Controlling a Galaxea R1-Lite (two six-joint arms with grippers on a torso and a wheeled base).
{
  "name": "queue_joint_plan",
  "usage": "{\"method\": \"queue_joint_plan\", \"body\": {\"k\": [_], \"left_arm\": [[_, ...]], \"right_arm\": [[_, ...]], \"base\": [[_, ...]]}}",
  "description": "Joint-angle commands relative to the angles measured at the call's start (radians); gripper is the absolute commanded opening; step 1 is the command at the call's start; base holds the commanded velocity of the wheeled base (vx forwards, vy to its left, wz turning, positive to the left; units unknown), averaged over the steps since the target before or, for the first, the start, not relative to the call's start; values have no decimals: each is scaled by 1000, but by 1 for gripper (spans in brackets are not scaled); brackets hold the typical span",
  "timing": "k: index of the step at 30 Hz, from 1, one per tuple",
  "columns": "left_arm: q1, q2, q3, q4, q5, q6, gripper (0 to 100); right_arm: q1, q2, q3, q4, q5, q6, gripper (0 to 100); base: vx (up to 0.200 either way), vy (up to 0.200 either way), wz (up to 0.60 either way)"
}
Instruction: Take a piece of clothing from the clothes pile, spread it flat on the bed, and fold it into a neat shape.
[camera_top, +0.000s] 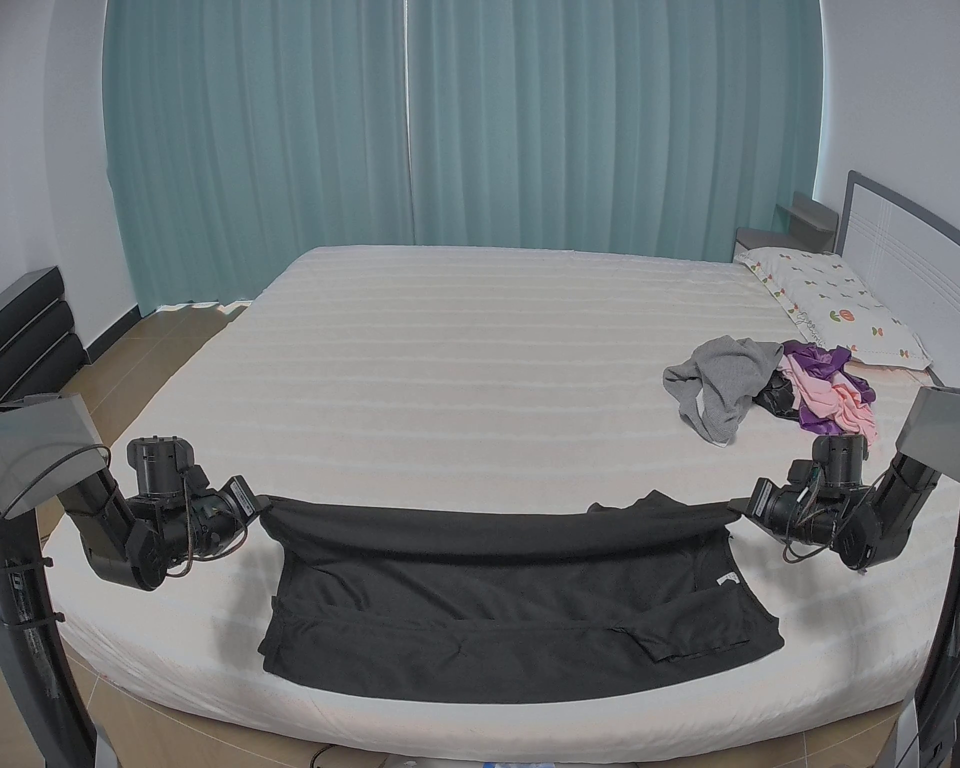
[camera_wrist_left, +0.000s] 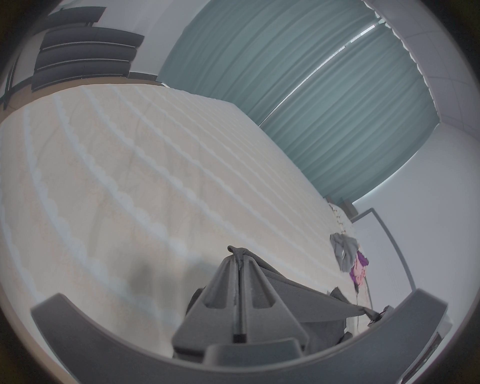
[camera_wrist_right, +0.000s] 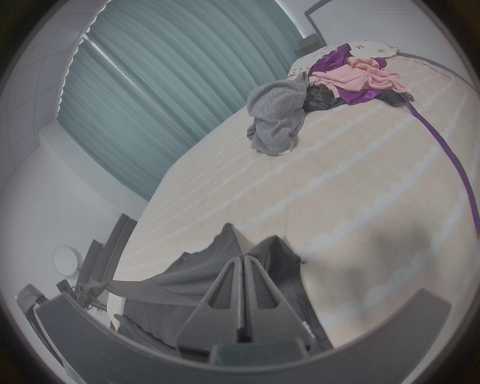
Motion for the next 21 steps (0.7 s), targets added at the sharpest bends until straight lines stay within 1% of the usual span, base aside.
{"method": "queue_joint_plan", "body": {"k": [1, 2, 3, 7, 10, 14, 19, 21], "left_arm": [[0, 2, 61, -8, 0, 30, 0], [0, 2, 61, -8, 0, 30, 0], [0, 5, 97, -8, -1, 53, 0], [0, 10, 121, -19, -1, 76, 0], [-1, 37, 172, -83, -1, 91, 0], [-1, 50, 204, -114, -1, 103, 0], [-4, 53, 225, -112, -1, 111, 0], [-9, 56, 225, -111, -1, 111, 0]], "right_arm": [[0, 19, 63, -23, 5, -36, 0], [0, 19, 63, -23, 5, -36, 0], [3, 47, 89, -55, 3, -65, 0], [5, 55, 112, -73, 2, -77, 0], [-1, 56, 150, -76, 2, -126, 0], [-3, 70, 181, -84, 2, -166, 0], [-3, 105, 216, -142, 2, -166, 0], [-4, 130, 231, -196, 0, -168, 0]], "base": [[0, 0, 0], [0, 0, 0], [0, 0, 0], [0, 0, 0], [0, 0, 0], [0, 0, 0], [0, 0, 0], [0, 0, 0]]}}
